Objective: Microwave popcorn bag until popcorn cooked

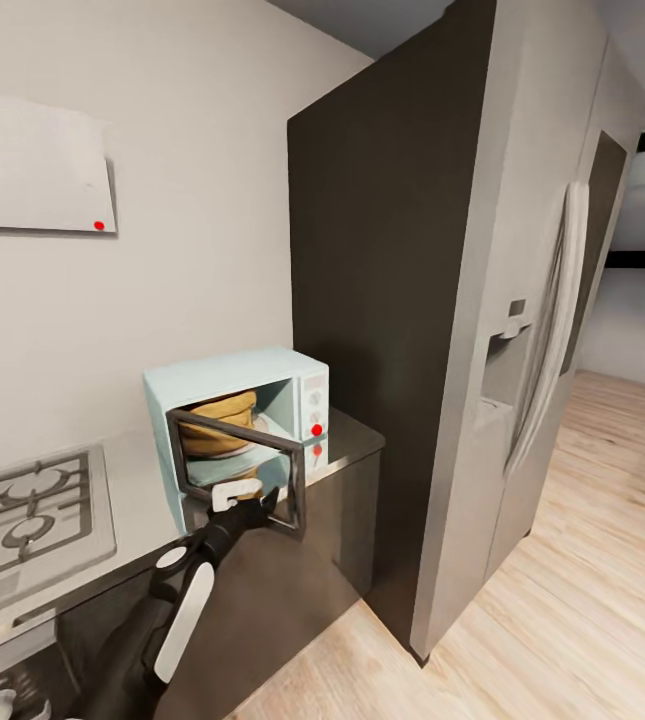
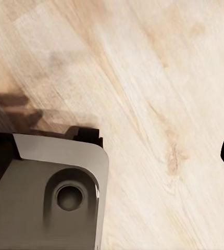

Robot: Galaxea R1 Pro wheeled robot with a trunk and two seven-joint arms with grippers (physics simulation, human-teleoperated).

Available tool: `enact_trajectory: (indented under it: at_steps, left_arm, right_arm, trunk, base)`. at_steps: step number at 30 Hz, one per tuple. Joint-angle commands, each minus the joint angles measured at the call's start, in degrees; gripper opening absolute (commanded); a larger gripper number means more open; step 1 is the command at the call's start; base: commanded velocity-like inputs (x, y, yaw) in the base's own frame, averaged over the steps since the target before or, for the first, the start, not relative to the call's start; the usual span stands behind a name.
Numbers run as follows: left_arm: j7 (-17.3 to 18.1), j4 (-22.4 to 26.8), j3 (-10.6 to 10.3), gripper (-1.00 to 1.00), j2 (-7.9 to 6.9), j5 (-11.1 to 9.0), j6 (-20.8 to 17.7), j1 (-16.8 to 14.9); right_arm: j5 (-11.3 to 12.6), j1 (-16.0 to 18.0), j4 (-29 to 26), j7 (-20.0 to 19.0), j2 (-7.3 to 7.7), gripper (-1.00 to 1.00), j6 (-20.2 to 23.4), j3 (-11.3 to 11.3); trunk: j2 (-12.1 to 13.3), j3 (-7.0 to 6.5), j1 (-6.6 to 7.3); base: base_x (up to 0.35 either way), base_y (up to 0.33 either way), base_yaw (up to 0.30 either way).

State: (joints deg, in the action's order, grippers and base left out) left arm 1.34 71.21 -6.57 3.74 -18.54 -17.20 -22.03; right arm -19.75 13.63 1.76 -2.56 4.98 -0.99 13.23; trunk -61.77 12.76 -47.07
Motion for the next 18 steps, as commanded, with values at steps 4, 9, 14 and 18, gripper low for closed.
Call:
enact_trajectory:
  at_steps: [4, 9, 14, 18]
  left_arm:
    - [-0.2, -0.1, 0.1, 1.0, 0.12, -0.3, -0.3, 0.0]
    - [-0.7, -0.1, 0.1, 1.0, 0.2, -0.3, -0.3, 0.0]
    - [-0.7, -0.1, 0.1, 1.0, 0.32, -0.4, -0.3, 0.0]
    - [-0.7, -0.1, 0.1, 1.0, 0.38, -0.3, -0.3, 0.0]
  right_arm:
    - [-0.5, 0.1, 0.2, -0.2, -0.02, 1.0, -0.1, 0.5]
    - [-0.5, 0.1, 0.2, -0.2, -0.23, 1.0, -0.1, 0.5]
    - [-0.5, 0.1, 0.2, -0.2, -0.23, 1.0, -0.1, 0.5]
    - [-0.5, 0.1, 0.2, -0.2, -0.23, 1.0, -0.1, 0.5]
  trunk:
    - [0.0, 0.08, -0.01]
    - [0.0, 0.08, -0.01]
    - [0.0, 0.08, -0.01]
    - [0.0, 0.08, -0.01]
  base:
    - [0.213, 0.0, 0.0]
    - [0.298, 0.0, 0.0]
    - [0.288, 0.0, 0.0]
    - [0.287, 0.0, 0.0]
